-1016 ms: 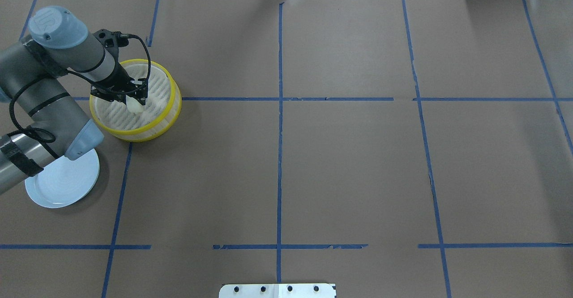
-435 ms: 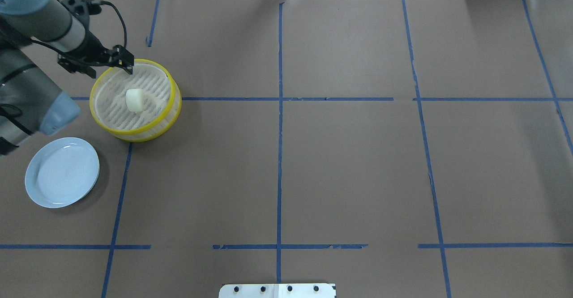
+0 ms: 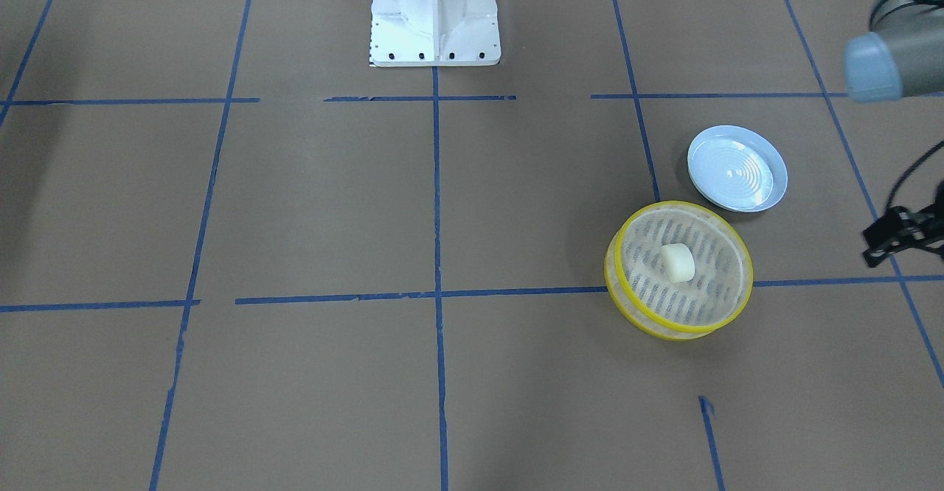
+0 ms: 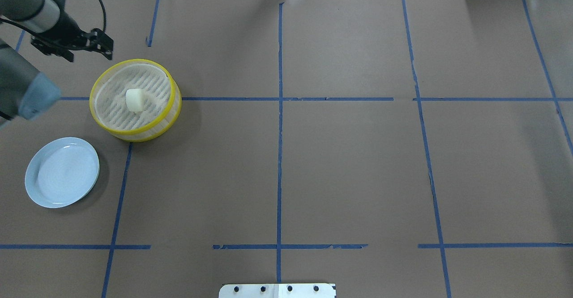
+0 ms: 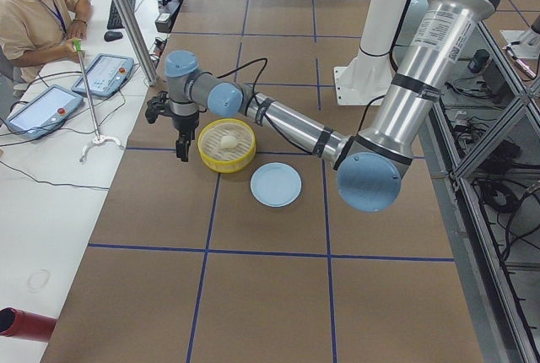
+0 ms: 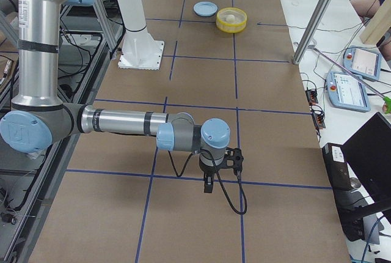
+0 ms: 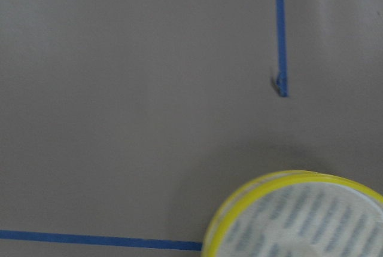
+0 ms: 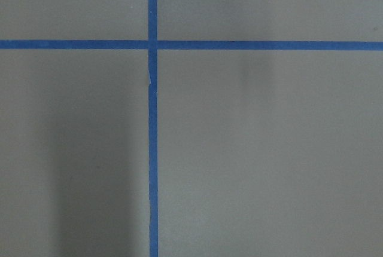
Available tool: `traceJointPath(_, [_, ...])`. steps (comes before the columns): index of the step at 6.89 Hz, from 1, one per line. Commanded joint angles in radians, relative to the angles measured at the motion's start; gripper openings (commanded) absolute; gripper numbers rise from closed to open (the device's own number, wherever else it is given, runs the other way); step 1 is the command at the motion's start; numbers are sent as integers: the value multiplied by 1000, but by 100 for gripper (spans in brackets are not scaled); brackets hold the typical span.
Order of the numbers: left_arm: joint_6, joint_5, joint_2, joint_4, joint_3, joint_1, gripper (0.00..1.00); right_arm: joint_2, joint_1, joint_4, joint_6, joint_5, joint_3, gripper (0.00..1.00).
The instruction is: Place bun in steamer
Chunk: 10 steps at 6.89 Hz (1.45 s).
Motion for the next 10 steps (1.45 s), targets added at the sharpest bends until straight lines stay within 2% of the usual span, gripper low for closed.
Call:
traceJointPath(1, [295, -85, 116, 28, 8, -181, 99, 0, 0, 0, 0, 0, 0, 100])
traceJointPath(4, [385, -91, 276, 18, -44, -227, 100, 0, 0, 0, 0, 0, 0, 100])
traceJointPath(8, [373, -93, 295, 18, -23, -226, 100, 0, 0, 0, 0, 0, 0, 100])
traceJointPath(10, [385, -99, 301, 19, 40, -226, 100, 0, 0, 0, 0, 0, 0, 100])
